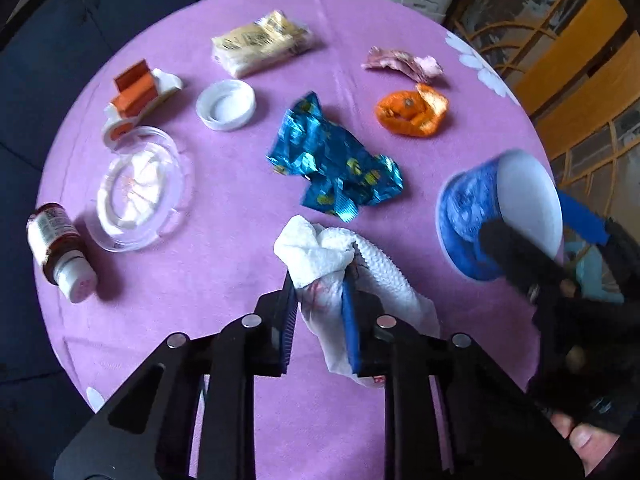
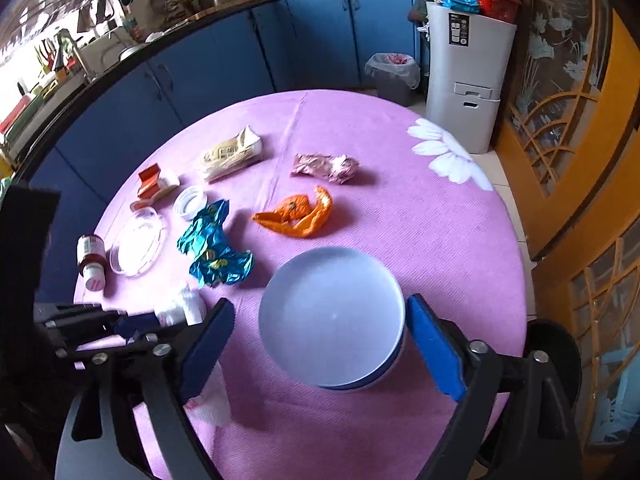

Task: Collect trash
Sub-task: 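Carry the tissue and blue cup over the black bin with both tools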

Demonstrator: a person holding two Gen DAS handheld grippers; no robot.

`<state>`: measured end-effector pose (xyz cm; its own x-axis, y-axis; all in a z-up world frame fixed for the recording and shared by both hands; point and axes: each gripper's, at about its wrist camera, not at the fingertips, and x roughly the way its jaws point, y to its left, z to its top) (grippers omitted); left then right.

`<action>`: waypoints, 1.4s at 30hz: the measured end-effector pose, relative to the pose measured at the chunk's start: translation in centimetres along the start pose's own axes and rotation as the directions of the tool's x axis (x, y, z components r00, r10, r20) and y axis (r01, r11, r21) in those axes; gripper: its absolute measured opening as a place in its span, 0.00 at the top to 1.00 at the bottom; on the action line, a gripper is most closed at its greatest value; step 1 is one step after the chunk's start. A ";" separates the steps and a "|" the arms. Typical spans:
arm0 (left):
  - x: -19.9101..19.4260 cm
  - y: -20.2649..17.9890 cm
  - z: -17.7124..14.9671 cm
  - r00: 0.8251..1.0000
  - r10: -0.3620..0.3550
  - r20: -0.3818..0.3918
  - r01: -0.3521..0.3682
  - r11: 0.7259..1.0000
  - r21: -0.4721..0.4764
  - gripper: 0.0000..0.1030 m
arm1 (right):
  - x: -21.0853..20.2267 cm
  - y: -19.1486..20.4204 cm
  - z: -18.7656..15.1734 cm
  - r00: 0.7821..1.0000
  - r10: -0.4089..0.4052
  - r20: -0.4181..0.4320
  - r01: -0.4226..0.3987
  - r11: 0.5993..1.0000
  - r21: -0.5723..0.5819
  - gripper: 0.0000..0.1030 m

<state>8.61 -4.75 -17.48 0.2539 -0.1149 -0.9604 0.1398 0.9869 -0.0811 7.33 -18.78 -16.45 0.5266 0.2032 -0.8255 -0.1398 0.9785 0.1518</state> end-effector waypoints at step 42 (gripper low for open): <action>-4.6 -20.5 2.2 0.982 -0.065 0.178 0.000 0.940 0.342 0.80 | -11.0 -16.7 -6.6 0.953 -0.262 0.151 0.200 0.922 0.333 0.30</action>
<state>6.66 -24.74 -10.81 0.4103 -0.1968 -0.8905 0.4589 0.8884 0.0151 -1.67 -37.63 -13.46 0.6653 -0.0568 -0.7444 0.2555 0.9542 0.1556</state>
